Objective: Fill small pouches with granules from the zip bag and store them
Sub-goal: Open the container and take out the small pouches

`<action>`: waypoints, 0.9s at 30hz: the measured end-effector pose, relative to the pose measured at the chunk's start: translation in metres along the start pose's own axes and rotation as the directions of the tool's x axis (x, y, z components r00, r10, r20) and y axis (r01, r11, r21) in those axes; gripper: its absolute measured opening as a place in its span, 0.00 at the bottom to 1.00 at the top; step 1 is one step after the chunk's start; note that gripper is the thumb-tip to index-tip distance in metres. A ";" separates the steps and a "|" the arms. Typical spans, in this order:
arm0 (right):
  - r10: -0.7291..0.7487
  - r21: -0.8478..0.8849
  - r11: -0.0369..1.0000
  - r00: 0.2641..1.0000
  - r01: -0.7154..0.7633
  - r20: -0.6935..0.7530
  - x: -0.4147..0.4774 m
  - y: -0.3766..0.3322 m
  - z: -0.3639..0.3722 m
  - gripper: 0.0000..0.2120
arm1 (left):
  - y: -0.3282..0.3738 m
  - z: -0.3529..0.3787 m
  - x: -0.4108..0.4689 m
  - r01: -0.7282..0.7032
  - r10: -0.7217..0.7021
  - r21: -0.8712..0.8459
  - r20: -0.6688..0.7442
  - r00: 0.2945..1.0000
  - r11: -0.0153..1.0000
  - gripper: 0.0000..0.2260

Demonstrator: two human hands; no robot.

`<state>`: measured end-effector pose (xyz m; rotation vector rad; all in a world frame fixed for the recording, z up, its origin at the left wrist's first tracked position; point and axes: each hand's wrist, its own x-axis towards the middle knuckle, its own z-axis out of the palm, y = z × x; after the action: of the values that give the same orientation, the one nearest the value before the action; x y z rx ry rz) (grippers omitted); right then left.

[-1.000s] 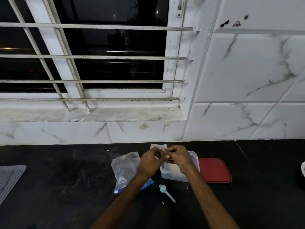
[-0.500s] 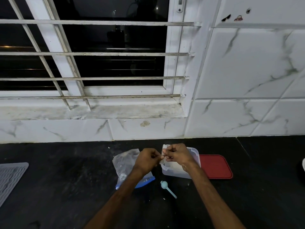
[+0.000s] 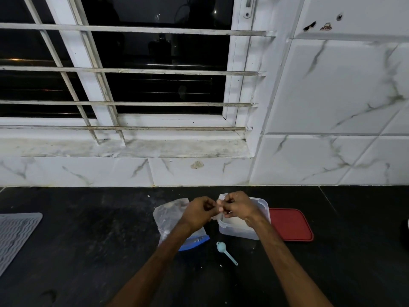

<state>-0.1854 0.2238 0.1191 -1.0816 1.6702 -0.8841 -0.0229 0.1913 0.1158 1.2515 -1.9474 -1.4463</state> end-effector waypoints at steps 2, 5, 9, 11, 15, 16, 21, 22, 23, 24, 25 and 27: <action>-0.014 0.006 1.000 0.999 0.014 0.030 -0.002 -0.004 0.001 0.10 | 0.001 0.000 0.003 -0.014 0.014 0.027 0.001 1.000 1.000 0.04; -0.041 0.031 0.999 0.997 0.039 0.061 -0.003 -0.008 -0.006 0.08 | 0.006 -0.007 0.003 0.002 -0.002 -0.018 0.025 1.000 1.000 0.06; -0.035 0.023 0.999 0.994 0.033 0.103 -0.002 -0.010 -0.013 0.06 | 0.010 -0.014 -0.002 0.036 -0.025 -0.085 0.133 0.991 0.996 0.08; -0.027 0.005 1.000 0.991 0.027 0.133 -0.002 -0.012 -0.014 0.06 | 0.010 -0.015 -0.003 0.062 -0.043 -0.104 0.173 0.984 0.993 0.08; -0.012 -0.032 0.999 0.983 0.018 0.181 0.000 -0.013 -0.016 0.05 | 0.010 -0.016 -0.004 0.117 -0.077 -0.157 0.237 0.968 0.981 0.07; -0.008 -0.037 0.999 0.981 0.016 0.193 0.000 -0.013 -0.017 0.05 | 0.010 -0.017 -0.004 0.132 -0.087 -0.165 0.252 0.964 0.977 0.07; 0.002 -0.088 0.996 0.973 0.019 0.229 0.001 -0.011 -0.022 0.04 | 0.007 -0.019 -0.002 0.191 -0.144 -0.206 0.220 0.965 0.960 0.07; 0.008 -0.097 0.995 0.972 0.015 0.235 0.000 -0.011 -0.023 0.03 | 0.007 -0.019 -0.001 0.204 -0.170 -0.224 0.163 0.972 0.953 0.08; 0.019 -0.112 0.994 0.972 0.007 0.233 0.000 -0.011 -0.025 0.03 | 0.007 -0.020 0.000 0.211 -0.195 -0.238 0.090 0.977 0.948 0.08; 0.030 -0.122 0.993 0.976 -0.004 0.217 -0.001 -0.011 -0.027 0.04 | 0.006 -0.022 0.001 0.201 -0.204 -0.236 0.012 0.979 0.951 0.09; 0.036 -0.129 0.992 0.983 -0.012 0.182 -0.002 -0.012 -0.028 0.05 | 0.003 -0.023 0.002 0.176 -0.191 -0.215 -0.046 0.981 0.960 0.09; 0.019 -0.105 0.994 0.995 -0.008 0.103 -0.003 -0.012 -0.027 0.06 | 0.001 -0.024 0.001 0.122 -0.137 -0.181 -0.070 0.988 0.976 0.08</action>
<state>-0.2076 0.2250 0.1394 -1.1653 1.6500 -0.7262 -0.0055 0.1775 0.1255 1.3546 -1.6713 -1.5674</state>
